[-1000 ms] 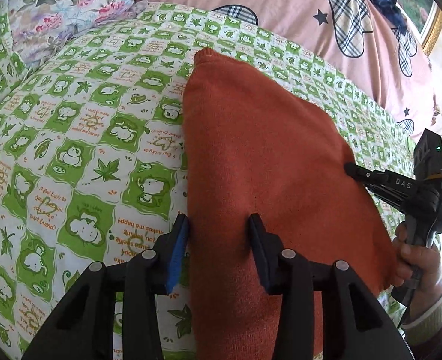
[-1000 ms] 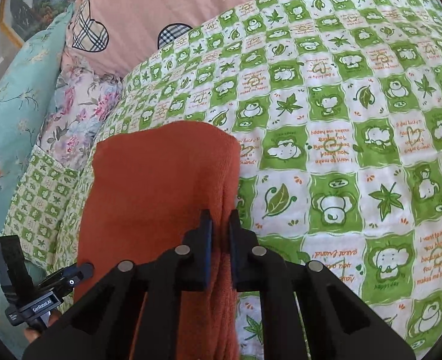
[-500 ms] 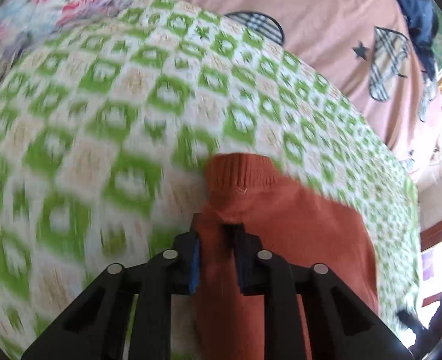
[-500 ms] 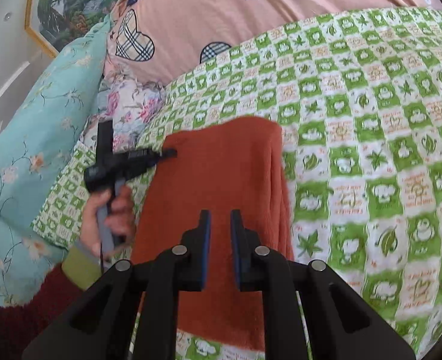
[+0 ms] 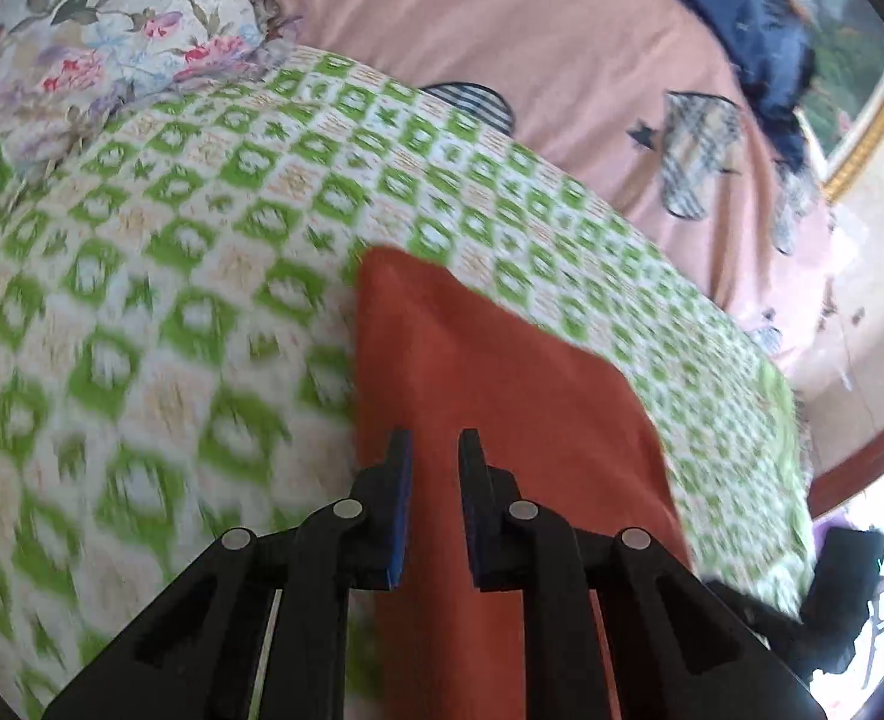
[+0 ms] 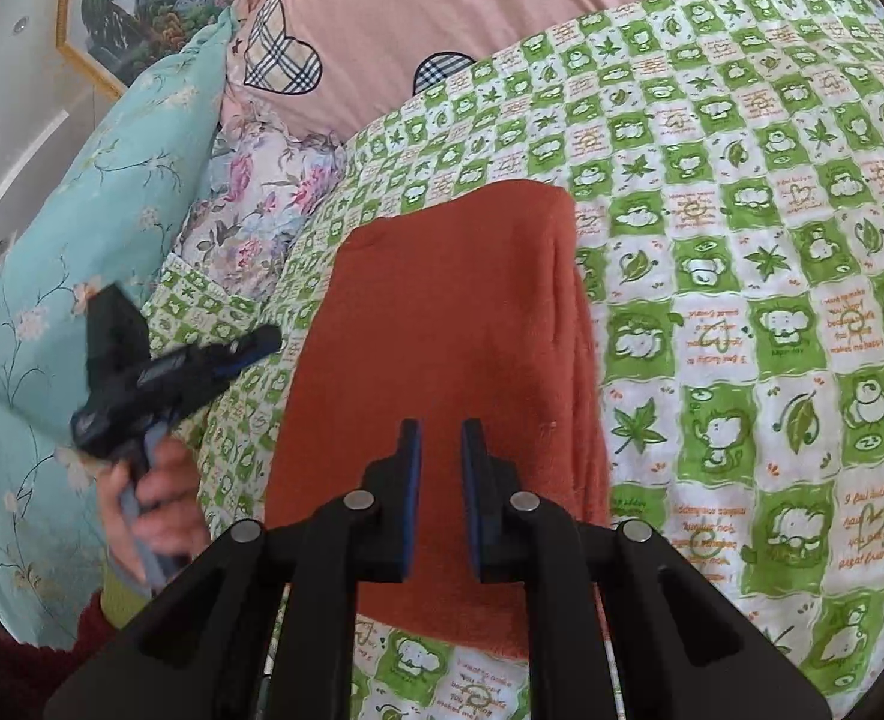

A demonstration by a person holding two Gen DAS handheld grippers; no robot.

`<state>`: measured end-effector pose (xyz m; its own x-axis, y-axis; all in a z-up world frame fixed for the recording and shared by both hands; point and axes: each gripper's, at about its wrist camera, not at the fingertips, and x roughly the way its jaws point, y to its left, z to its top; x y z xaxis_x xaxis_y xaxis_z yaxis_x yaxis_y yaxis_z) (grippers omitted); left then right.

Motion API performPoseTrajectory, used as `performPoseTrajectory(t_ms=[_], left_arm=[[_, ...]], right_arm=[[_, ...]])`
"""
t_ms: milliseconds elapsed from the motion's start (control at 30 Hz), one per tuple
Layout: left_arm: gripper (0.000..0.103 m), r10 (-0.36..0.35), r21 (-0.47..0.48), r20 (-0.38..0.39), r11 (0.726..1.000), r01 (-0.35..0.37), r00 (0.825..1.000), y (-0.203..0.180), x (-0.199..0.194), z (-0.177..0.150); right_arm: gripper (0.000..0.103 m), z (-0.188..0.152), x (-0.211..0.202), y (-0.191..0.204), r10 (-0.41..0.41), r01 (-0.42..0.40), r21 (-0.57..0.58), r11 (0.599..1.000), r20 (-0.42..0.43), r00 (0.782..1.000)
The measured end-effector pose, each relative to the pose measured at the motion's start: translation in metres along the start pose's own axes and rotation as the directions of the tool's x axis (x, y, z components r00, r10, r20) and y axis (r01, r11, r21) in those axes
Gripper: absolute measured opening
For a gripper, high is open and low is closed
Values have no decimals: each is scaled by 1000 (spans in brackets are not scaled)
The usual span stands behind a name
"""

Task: Fold small clothes
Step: 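Open both tools and release the folded sweater onto the bedspread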

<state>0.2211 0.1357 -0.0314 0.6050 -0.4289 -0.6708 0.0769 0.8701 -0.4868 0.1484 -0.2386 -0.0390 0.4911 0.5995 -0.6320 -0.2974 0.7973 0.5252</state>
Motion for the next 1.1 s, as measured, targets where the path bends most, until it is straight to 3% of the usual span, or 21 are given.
performPoseTrajectory(t_ms=[200,267,333,367,467,600,733,800,833,900,933,1000,1100], left_arm=[[15,-150,67,-61,986,154,987,-33,-31,-75],[15,-156,92,-89,982,164,984,-38,-31,-97],[15,-105,104,-132,987,119,986,-37,-22,-118],[14,-75,103,-155,991,91,985,-33,-16,-128],[4,-72,76,-145,994,84,987,-20,-9,-150],[2,-97,15,-137,995,100,986,-17,-12,-150],[3,-13,82,-117,996,23,993,-32,-24,-144],[10,32,130,-91,991,-20,995,-38,-36,-146],[16,55,153,-83,987,-41,995,-40,-40,-149],[18,104,189,-82,978,-87,991,-42,-41,-156],[18,120,201,-87,974,-100,989,-41,-39,-159],[18,122,195,-89,975,-103,989,-35,-38,-164],[18,125,184,-82,977,-108,989,-35,-38,-164]], right_arm=[[14,0,14,7,35,-36,-17,999,-32,999],[14,1,22,-1,-19,18,-16,1000,-21,1000],[12,4,32,-20,-143,143,-6,990,2,990],[5,5,36,-32,-165,165,18,986,6,986],[0,5,41,-61,-73,71,146,987,11,997],[1,2,31,-47,-106,105,94,990,7,994],[4,-11,0,-13,-106,107,-27,994,20,994],[5,-25,-11,1,-112,113,-108,988,15,994],[6,-34,-12,4,-154,153,-143,978,1,988],[6,-52,-2,-4,-253,242,-179,954,-46,966],[6,-59,2,-13,-255,241,-166,956,-66,965],[6,-65,-2,-28,-187,183,-93,979,-40,982],[6,-63,-5,-27,-190,186,-83,979,-36,981]])
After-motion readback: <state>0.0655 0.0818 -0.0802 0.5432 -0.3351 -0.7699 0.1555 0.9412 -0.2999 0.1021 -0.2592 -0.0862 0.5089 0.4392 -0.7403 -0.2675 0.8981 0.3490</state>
